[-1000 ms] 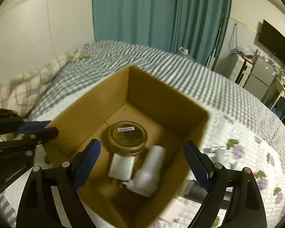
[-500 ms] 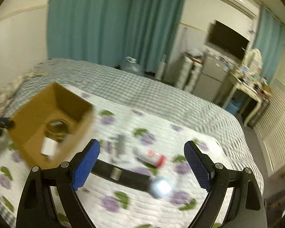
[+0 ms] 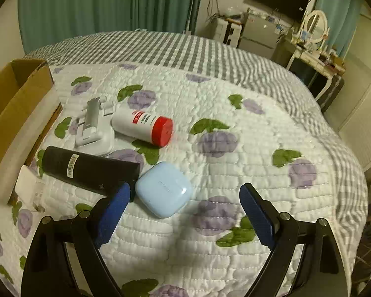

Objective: Organize rigid objects
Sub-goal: 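Lower the right gripper onto the blue earbud case and grasp it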

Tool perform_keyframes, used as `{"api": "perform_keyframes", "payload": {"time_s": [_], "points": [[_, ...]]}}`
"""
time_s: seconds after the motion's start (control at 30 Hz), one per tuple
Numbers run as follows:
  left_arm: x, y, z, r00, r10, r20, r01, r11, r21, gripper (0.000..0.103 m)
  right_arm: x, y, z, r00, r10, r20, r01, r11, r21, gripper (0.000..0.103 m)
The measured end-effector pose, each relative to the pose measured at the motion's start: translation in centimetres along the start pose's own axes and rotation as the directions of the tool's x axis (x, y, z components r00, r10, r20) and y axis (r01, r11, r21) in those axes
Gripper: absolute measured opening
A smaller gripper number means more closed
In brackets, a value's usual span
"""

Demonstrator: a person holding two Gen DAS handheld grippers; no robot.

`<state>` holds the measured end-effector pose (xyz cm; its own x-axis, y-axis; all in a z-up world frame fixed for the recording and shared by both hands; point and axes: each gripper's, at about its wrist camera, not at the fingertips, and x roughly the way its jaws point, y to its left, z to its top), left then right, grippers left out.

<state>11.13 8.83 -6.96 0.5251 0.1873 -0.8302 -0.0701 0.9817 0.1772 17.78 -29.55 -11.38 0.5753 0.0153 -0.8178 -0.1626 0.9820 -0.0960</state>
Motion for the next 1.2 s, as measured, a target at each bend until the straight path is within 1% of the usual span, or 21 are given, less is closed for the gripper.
{"api": "perform_keyframes", "payload": {"time_s": [0.07,0.13,0.23,0.47,0.67,0.7,0.8,0.83,1.03,1.2], "points": [[0.0,0.0,0.0,1.0,-0.001,0.0,0.001,1.0,0.002,0.008,0.5,0.2,0.1,1.0,-0.005,-0.008,0.005,1.0,-0.004,0.09],[0.0,0.0,0.0,1.0,-0.002,-0.001,0.002,1.0,0.006,0.008,1.4,0.2,0.0,1.0,-0.007,-0.028,0.007,1.0,-0.001,0.087],[0.0,0.0,0.0,1.0,-0.004,-0.002,0.004,1.0,0.008,0.008,2.3,0.3,0.0,0.999,0.016,-0.049,-0.015,1.0,0.009,0.086],[0.0,0.0,0.0,1.0,-0.003,-0.003,0.003,1.0,0.007,0.008,3.0,0.1,-0.1,0.998,0.033,-0.045,-0.031,0.998,0.047,0.086],[0.1,0.0,0.1,1.0,0.002,-0.002,-0.002,1.0,0.012,0.008,3.4,0.0,-0.3,0.997,0.059,-0.041,-0.056,0.996,0.069,0.079],[0.0,0.0,0.0,1.0,0.003,-0.002,-0.002,1.0,0.012,0.008,3.4,-0.1,-0.3,0.997,0.069,-0.04,-0.066,0.995,0.074,0.075],[0.1,-0.1,0.0,1.0,0.009,-0.002,-0.009,1.0,0.016,0.008,3.3,-0.2,-0.6,0.991,0.129,-0.035,-0.125,0.987,0.105,0.06],[0.1,-0.1,0.0,1.0,0.01,-0.002,-0.01,1.0,0.016,0.008,3.2,-0.2,-0.7,0.989,0.142,-0.034,-0.137,0.984,0.11,0.057],[0.1,-0.1,-0.1,1.0,-0.004,-0.003,0.004,1.0,0.012,0.008,3.3,-0.5,-0.9,0.985,0.168,-0.037,-0.162,0.977,0.14,0.057],[0.1,0.0,-0.1,1.0,-0.003,-0.004,0.003,1.0,0.013,0.008,3.2,-0.5,-0.9,0.986,0.165,-0.028,-0.159,0.976,0.145,0.056]]}}
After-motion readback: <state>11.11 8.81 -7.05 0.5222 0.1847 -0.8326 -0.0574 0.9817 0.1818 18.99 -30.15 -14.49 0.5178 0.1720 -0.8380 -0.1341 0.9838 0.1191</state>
